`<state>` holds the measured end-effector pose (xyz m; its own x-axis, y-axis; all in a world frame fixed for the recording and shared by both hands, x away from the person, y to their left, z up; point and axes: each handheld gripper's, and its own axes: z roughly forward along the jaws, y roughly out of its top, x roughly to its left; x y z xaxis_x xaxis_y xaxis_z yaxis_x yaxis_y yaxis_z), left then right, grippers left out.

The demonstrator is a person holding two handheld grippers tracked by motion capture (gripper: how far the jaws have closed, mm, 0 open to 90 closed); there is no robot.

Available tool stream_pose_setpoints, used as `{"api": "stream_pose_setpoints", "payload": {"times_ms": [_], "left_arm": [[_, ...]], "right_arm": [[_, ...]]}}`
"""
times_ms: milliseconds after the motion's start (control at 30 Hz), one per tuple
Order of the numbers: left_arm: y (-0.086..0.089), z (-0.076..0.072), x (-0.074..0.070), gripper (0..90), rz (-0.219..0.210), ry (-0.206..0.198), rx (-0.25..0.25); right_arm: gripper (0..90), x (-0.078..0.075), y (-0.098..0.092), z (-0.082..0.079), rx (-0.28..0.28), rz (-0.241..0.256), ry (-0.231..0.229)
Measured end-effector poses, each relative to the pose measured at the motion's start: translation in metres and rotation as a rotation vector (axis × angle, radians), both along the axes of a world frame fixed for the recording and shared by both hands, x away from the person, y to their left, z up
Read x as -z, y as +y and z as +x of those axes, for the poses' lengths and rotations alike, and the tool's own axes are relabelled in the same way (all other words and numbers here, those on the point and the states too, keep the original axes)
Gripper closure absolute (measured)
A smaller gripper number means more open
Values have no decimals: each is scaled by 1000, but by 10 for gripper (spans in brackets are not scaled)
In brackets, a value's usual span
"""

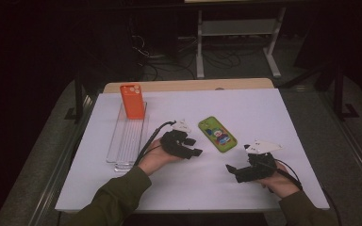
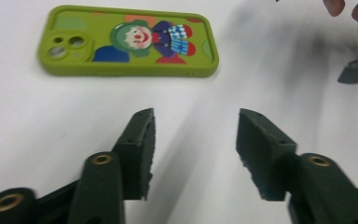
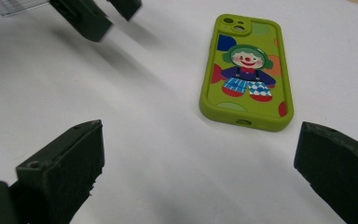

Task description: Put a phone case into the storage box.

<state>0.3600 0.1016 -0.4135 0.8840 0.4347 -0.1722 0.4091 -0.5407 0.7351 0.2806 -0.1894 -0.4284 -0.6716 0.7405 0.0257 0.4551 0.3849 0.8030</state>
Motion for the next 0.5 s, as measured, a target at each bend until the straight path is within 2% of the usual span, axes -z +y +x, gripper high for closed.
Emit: {"api": "stream_pose_setpoints", "payload": {"times_ms": [100, 200, 367, 433, 500], "left_arm": [[9, -6, -1, 337, 2, -7, -1], [16, -14, 0, 242, -12, -14, -24], [27, -26, 1, 126, -12, -40, -42], [30, -30, 2, 84, -29, -42, -60], [32, -32, 3, 39, -28, -44, -60]], "right_arm": [[10, 0, 0, 0, 4, 5, 1], [10, 1, 0, 1, 4, 2, 9], [10, 0, 1, 1, 5, -1, 24], [10, -1, 2, 1, 6, -5, 33], [10, -2, 2, 2, 12, -5, 28]]}}
